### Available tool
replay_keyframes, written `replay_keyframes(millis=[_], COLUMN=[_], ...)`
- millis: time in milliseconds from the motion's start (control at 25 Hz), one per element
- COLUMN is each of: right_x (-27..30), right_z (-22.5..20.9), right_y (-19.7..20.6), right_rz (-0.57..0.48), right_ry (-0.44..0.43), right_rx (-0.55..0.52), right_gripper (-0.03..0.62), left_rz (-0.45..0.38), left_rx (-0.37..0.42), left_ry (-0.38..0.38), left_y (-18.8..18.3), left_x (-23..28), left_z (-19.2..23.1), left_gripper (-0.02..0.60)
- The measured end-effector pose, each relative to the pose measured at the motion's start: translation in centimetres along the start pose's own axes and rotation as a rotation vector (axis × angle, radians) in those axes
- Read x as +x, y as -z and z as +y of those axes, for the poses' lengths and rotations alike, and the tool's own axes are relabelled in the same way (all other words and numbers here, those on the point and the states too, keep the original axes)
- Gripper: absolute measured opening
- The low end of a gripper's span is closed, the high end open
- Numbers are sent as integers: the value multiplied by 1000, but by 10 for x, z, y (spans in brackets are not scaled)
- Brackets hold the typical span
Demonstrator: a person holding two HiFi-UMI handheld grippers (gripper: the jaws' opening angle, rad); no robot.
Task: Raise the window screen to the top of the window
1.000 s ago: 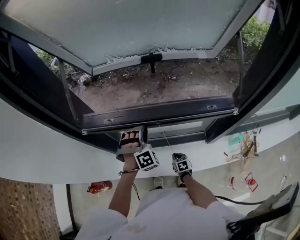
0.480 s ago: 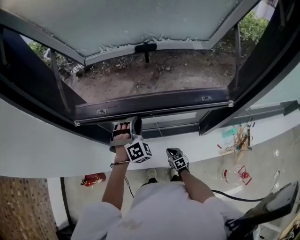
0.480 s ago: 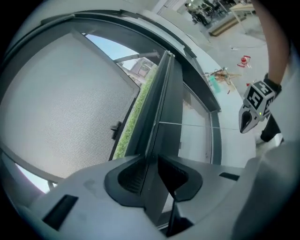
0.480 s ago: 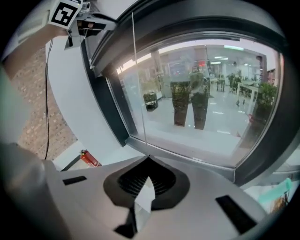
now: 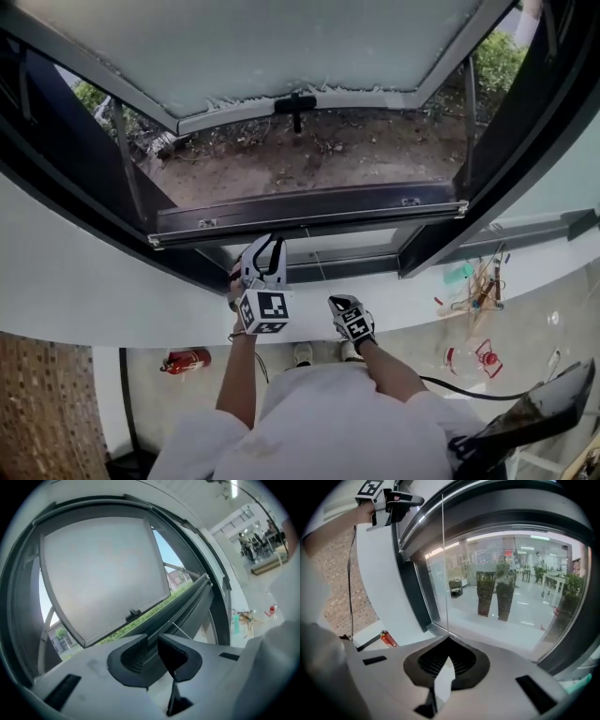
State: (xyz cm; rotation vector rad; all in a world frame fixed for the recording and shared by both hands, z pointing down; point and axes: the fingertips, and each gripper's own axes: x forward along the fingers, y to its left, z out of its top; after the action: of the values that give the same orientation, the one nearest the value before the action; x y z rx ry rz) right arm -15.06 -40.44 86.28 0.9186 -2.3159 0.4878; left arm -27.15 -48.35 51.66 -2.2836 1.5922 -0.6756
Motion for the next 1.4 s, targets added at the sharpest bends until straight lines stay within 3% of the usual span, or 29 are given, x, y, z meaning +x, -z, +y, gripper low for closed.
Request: replay_keyframes(millis=[80,160,200,240,520,920,1400], right_x=[-1,-2,-3,-4,-15,-10,-9], right_z=[-1,0,1,1,-12,-7,-5], right_y=[-8,-17,-21,-25,-39,-47,-82], right_rz=[-22,-44,-54,-66,-131,-146,-228], right_ry=[4,4,4,4,31,19,0], right_rx=[-9,-27,-37,-43,-69,-73,-49], right_gripper=[2,2,2,2,2,2,2], left_rz=[-7,-12,-19,-24,-22,-31,-16], left_rx=[-211,-469,-561,-605,-482,-471,-479], left_ry=[13,32,45,51,35,63,19], left_y=[2,9,12,15,12,10,20], left_x=[-2,-2,-3,-3,-2,-4,-8], left_z=[3,6,6,6,-5,-11,-4], left_gripper=[69,24,3,2,2,2,2])
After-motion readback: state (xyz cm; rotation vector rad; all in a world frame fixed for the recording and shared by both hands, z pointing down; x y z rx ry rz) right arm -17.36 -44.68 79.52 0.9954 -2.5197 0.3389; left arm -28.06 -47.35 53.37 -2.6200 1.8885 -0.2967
